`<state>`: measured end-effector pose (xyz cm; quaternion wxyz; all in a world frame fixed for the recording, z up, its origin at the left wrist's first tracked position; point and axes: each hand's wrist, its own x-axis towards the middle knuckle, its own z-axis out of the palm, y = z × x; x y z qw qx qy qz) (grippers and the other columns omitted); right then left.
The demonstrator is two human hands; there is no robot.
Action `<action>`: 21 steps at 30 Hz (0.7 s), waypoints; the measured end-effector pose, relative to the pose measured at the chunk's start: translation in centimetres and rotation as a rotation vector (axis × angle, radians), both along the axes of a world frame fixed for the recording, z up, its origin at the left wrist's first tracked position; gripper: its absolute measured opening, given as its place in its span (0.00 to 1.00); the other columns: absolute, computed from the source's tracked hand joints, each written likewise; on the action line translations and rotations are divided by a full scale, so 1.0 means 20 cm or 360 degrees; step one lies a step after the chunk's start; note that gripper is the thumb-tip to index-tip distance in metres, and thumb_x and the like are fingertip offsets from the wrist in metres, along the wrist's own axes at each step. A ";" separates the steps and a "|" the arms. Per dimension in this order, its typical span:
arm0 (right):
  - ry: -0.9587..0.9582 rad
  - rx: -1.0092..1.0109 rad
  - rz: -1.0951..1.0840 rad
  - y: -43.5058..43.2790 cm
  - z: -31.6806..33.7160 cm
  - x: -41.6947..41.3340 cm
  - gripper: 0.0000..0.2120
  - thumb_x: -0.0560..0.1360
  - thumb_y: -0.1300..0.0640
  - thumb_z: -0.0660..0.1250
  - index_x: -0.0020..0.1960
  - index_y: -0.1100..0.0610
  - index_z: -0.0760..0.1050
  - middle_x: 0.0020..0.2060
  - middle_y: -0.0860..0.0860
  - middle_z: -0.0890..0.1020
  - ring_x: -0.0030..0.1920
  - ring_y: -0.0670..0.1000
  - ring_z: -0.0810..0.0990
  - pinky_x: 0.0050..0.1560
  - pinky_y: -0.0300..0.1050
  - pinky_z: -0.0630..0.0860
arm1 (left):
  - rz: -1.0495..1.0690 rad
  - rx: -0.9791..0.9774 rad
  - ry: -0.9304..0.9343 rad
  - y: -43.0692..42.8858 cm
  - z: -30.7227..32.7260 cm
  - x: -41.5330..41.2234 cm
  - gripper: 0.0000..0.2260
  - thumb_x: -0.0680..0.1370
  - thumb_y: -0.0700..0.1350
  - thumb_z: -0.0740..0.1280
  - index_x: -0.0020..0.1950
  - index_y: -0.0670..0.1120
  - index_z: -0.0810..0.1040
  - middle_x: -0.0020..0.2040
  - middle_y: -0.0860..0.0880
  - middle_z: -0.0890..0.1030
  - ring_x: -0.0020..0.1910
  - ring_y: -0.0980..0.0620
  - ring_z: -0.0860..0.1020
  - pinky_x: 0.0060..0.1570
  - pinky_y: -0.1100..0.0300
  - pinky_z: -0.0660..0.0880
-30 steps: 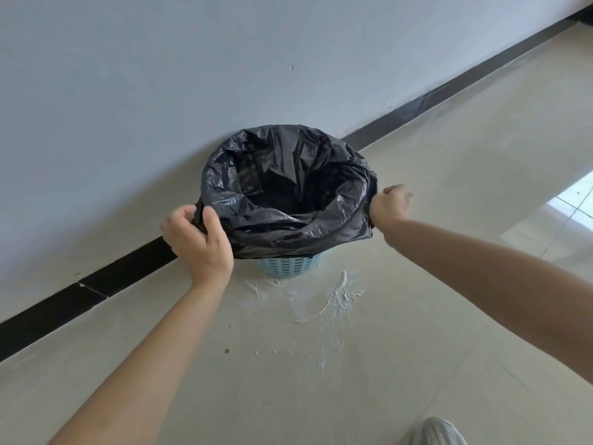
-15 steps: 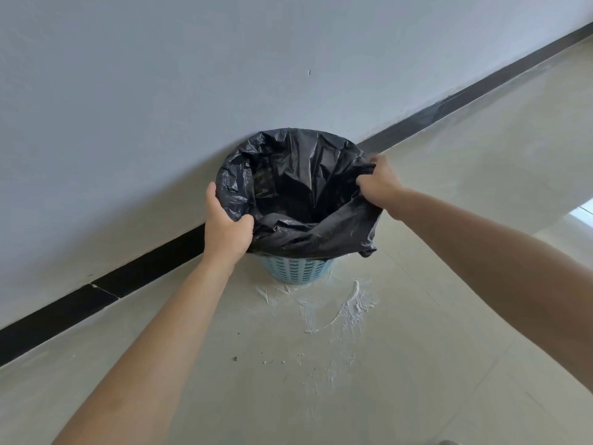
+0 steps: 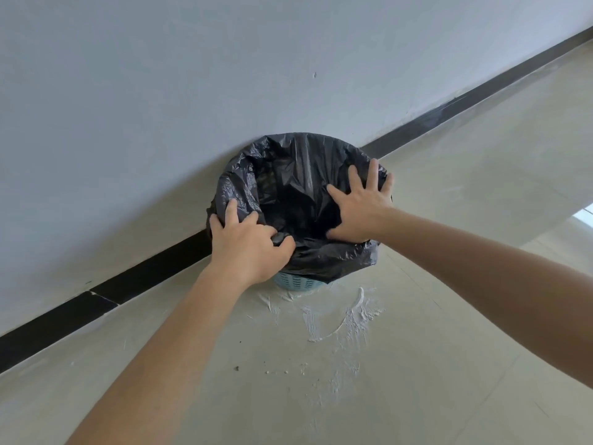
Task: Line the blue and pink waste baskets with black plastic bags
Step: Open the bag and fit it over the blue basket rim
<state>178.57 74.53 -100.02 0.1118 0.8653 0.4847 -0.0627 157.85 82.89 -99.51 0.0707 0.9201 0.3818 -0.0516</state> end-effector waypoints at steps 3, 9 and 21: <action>-0.0235 -0.0275 0.0026 0.03 -0.02 0.00 0.49 0.67 0.28 0.63 0.80 0.45 0.46 0.78 0.62 0.43 0.72 0.74 0.30 0.68 0.78 0.37 | -0.0031 -0.0021 0.0265 0.01 0.04 0.03 0.37 0.72 0.72 0.39 0.69 0.59 0.73 0.77 0.48 0.63 0.77 0.40 0.44 0.70 0.33 0.40; -0.0230 0.0234 0.0107 0.04 0.00 -0.04 0.37 0.73 0.35 0.57 0.78 0.51 0.56 0.78 0.63 0.47 0.75 0.72 0.36 0.71 0.74 0.36 | -0.0013 0.0006 -0.0024 -0.02 0.05 0.00 0.35 0.75 0.70 0.34 0.75 0.59 0.63 0.79 0.45 0.54 0.78 0.43 0.42 0.70 0.31 0.38; -0.0423 0.0747 0.0280 0.00 0.22 0.02 0.36 0.79 0.38 0.57 0.79 0.55 0.52 0.79 0.61 0.46 0.78 0.67 0.43 0.76 0.66 0.45 | -0.0071 0.0606 -0.0486 0.28 0.27 -0.11 0.33 0.80 0.65 0.46 0.79 0.47 0.47 0.79 0.37 0.46 0.77 0.37 0.45 0.71 0.32 0.44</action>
